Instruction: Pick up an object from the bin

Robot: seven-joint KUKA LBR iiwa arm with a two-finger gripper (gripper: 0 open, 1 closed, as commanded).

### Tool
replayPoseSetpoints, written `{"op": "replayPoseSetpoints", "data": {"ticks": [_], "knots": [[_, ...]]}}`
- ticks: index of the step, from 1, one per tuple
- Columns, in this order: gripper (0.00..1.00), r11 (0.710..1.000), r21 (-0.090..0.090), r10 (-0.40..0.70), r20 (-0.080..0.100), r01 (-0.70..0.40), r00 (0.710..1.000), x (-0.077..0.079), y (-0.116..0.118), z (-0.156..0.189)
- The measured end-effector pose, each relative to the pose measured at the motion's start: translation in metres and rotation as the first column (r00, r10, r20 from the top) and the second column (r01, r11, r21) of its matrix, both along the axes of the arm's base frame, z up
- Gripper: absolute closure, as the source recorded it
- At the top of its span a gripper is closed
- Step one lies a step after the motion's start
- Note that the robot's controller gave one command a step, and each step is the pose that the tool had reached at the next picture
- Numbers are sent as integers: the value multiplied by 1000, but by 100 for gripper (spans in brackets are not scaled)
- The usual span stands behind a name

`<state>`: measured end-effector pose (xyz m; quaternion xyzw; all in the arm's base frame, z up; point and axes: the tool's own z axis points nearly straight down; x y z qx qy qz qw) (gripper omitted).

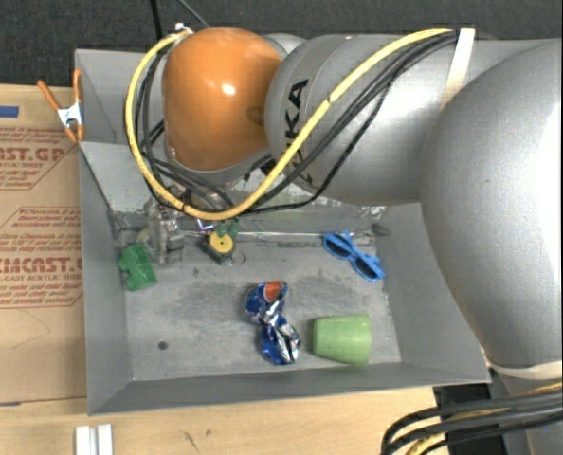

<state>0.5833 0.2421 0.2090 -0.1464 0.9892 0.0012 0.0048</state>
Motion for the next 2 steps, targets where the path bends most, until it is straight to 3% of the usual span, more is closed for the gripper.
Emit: {"op": "replayPoseSetpoints", "data": {"ticks": [1,2], "knots": [[0,1000,-1,-2,-7,2,1000,-1,-1,-4],[0,994,-7,-110,-10,110,994,3,-96,-47]]}}
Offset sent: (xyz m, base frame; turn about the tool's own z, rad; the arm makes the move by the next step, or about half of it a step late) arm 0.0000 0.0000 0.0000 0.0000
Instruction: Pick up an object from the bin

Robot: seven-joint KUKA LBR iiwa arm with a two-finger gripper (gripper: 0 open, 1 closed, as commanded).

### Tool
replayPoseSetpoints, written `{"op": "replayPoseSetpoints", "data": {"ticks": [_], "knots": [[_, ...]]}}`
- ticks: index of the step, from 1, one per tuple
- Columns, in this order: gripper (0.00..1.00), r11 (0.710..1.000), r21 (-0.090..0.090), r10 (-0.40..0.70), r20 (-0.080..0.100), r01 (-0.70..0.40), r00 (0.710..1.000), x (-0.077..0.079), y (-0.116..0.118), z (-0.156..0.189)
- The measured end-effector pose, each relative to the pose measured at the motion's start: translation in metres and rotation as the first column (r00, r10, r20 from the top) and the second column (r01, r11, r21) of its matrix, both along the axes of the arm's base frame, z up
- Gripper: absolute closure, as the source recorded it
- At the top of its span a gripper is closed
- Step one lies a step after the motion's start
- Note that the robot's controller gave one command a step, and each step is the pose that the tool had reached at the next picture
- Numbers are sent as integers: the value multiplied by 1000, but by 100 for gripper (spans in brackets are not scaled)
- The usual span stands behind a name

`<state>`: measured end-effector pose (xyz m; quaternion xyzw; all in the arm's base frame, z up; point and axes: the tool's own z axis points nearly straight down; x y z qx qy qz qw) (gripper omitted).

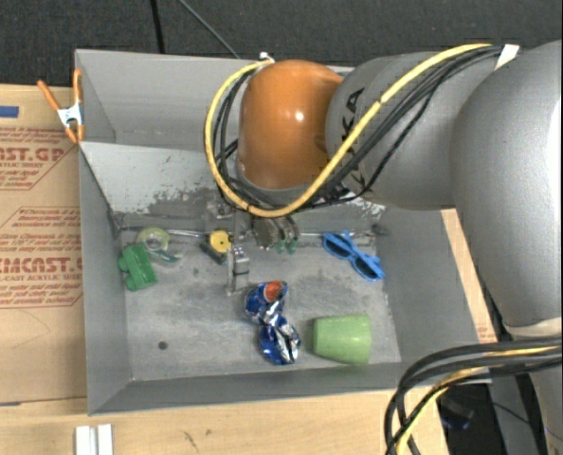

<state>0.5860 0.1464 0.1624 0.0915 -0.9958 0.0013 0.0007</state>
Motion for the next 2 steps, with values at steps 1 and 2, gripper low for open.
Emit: {"op": "replayPoseSetpoints", "data": {"ticks": [1,2], "knots": [[0,1000,0,-13,-1,13,1000,-4,-69,-34],[0,993,4,120,-2,-120,993,-46,-100,-93]]}}
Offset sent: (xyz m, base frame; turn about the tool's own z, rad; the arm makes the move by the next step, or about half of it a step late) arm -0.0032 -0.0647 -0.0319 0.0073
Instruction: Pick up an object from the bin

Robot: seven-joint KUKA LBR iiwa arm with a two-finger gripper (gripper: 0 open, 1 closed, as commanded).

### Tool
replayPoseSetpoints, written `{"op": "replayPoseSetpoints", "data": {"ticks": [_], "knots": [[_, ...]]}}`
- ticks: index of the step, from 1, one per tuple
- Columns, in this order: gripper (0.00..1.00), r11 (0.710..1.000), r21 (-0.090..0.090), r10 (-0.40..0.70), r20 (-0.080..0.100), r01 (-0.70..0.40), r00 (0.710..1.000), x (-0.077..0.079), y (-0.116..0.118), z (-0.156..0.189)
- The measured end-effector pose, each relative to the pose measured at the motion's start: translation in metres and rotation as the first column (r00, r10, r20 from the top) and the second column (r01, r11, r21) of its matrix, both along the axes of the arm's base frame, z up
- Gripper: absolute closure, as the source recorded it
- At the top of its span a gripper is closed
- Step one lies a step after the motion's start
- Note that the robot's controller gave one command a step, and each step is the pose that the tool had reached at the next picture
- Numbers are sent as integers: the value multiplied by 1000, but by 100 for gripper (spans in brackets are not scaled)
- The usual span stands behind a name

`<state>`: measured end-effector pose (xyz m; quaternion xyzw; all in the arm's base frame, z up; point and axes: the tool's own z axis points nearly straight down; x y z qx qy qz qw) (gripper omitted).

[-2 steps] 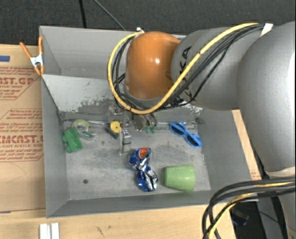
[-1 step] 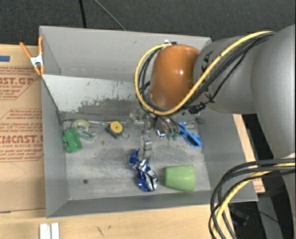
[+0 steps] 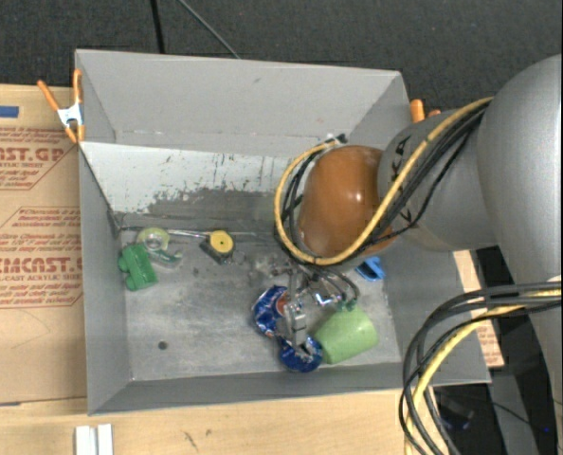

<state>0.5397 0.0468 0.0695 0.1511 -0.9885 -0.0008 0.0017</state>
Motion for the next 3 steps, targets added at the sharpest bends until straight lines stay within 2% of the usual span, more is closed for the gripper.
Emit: {"op": "replayPoseSetpoints", "data": {"ticks": [1,2,3], "knots": [[100,1000,2,1,8,-1,1000,3,1,4],[100,996,0,88,10,-88,996,-42,16,121],[100,966,-2,257,11,-257,966,-15,6,187]]}}
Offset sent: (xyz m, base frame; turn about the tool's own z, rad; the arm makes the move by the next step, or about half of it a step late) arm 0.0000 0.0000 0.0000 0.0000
